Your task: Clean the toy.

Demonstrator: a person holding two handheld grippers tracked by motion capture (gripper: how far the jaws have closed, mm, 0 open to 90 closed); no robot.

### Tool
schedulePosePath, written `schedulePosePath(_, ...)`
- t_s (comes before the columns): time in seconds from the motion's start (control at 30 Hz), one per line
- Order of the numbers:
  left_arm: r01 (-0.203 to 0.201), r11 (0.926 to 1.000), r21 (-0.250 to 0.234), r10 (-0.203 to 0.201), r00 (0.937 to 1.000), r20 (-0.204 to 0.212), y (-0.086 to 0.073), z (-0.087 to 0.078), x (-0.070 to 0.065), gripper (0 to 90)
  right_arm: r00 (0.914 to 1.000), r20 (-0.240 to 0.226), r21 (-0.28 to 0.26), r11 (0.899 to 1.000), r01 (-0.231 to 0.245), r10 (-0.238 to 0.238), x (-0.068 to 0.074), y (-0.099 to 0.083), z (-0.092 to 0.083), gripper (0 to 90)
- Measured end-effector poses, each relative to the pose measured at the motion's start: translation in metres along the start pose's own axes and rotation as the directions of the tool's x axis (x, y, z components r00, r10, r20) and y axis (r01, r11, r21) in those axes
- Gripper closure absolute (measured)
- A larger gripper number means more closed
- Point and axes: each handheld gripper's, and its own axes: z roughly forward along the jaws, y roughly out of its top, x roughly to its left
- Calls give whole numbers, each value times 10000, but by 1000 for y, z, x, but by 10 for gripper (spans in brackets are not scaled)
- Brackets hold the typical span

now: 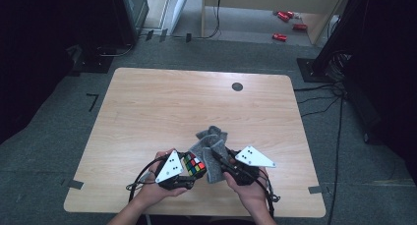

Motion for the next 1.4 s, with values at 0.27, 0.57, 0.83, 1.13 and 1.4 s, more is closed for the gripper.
schedulePosePath(0.27, -231, 9995, 223, 233, 9997, -105, 0, 3, -3, 337, 9949, -971, -614, 9979, 223, -283, 19, 8, -5, 694)
schedulePosePath(0.57, 75, 9999, -154, -74, 10000, 57, 1, -3, 1, 337, 10000, 52, 30, 10000, -9, 9, -1, -1, 2, 695)
schedulePosePath(0.83, 1183, 9897, -812, -1132, 9915, 649, 1, -10, 14, 337, 9906, -864, -96, 9941, -1078, 1065, -18, -9, 2, 697)
schedulePosePath(1.13, 1724, 9755, -1363, -1564, 9803, 1205, 3, -18, 19, 337, 9766, -2061, 541, 9972, -517, 618, -2, -19, 17, 720)
schedulePosePath(1.4, 1858, 9725, -1406, -1709, 9789, 1117, 3, -20, 23, 337, 9827, -1854, 1473, 9886, 319, -41, -3, -23, 23, 708)
